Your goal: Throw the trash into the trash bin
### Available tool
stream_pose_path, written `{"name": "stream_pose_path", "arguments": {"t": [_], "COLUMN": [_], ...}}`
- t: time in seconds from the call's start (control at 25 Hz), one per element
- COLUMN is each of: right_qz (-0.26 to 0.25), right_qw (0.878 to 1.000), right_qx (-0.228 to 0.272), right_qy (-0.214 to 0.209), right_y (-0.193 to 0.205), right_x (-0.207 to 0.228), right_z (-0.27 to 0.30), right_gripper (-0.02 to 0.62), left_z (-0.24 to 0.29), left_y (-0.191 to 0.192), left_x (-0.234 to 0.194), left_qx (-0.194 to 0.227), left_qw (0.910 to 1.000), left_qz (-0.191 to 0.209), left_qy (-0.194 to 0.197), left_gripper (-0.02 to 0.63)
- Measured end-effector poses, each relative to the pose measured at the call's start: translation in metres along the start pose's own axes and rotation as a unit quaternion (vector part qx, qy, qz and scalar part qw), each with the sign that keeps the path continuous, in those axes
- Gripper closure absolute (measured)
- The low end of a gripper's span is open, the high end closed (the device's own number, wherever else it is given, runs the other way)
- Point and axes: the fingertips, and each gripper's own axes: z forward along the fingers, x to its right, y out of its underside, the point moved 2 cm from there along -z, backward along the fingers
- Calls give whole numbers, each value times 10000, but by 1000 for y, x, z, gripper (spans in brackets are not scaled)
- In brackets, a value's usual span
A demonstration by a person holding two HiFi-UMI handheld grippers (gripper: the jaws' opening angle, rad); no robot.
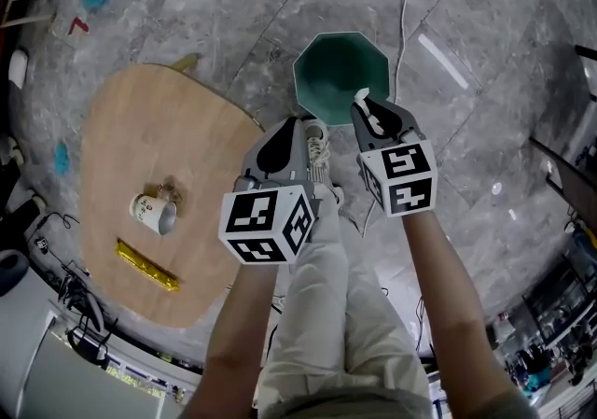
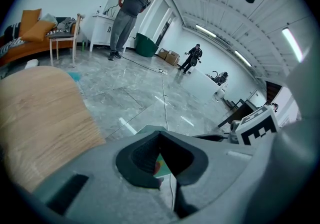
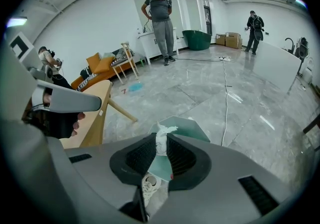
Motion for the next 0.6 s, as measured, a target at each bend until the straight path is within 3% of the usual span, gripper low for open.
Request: {"name": "stream_pose_path", "arguments": {"t": [0.44,0.52,0.6], "right_qz": [-14,-26,-36], "right_qw": [10000,10000,10000], "right_qx": [-81,-95,-85], "right_qy": [23,-10,0], "right_y": [-1,-1,-1], "right_x": [1,0,-1], "right_z": [5,5,5], "right_gripper": [529,458,439], "left_z": [-1,-1,-2], "left_y": [2,2,2], "left_x": [-3,-1,-1], "left_qx": [-62,-60,-63], "left_qw": [10000,10000,10000], "left_qz": [28,26,26], "left_qy": [-1,14,31], "left_gripper": [606,606,606]}}
